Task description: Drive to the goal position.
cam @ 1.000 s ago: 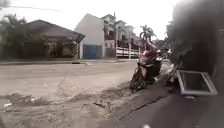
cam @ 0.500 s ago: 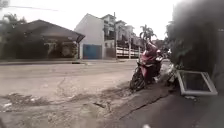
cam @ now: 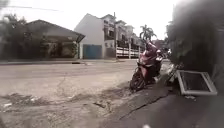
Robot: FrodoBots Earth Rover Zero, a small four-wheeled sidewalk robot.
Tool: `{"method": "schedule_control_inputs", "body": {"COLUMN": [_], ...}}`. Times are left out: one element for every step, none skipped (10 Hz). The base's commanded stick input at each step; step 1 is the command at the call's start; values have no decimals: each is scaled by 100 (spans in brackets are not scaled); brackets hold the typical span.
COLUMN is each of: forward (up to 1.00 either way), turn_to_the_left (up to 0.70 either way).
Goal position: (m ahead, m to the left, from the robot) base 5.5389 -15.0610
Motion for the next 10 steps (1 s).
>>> {"method": "schedule_control_inputs", "body": {"forward": [50,50,50,50,50,50,36,0,0,0], "turn_to_the_left": [2,3,0,0,0,1,4,5,1,3]}}
